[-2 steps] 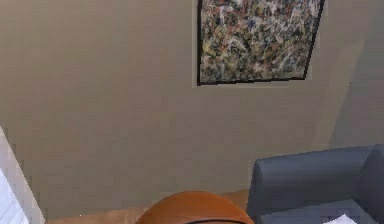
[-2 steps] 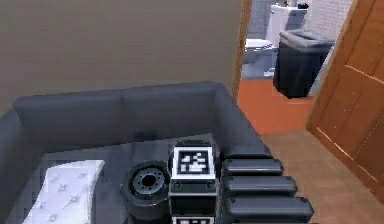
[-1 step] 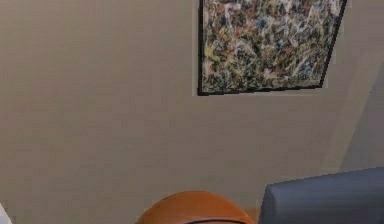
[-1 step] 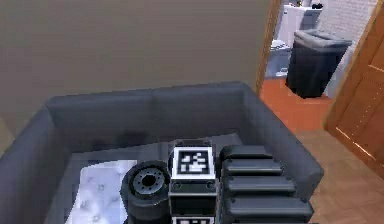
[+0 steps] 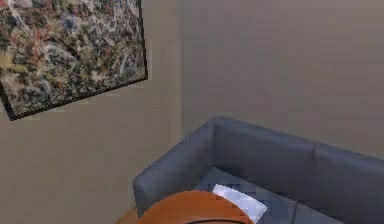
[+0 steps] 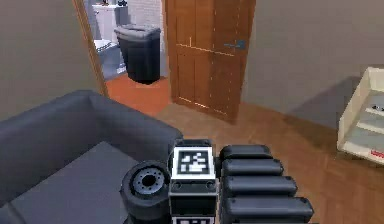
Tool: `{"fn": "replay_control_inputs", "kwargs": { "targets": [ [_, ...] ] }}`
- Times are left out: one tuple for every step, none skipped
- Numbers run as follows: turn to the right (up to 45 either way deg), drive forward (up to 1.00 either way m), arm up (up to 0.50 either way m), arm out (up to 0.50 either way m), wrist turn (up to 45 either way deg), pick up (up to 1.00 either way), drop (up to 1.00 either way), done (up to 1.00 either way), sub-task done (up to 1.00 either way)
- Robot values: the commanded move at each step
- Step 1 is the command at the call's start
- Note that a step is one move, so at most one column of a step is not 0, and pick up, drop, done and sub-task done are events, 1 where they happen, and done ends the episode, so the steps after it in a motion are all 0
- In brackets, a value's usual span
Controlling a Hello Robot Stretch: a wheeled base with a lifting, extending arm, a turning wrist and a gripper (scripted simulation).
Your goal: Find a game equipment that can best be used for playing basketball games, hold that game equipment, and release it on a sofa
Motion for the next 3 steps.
{"fn": "replay_control_inputs", "kwargs": {
  "targets": [
    [27.0, 0.00, 0.00, 0.00, 0.0, 0.00, 0.00, 0.00, 0.00],
    [-45.0, 0.00, 0.00, 0.00, 0.0, 0.00, 0.00, 0.00, 0.00],
    [-18.0, 0.00, 0.00, 0.00, 0.0, 0.00, 0.00, 0.00, 0.00]
  ]
}}
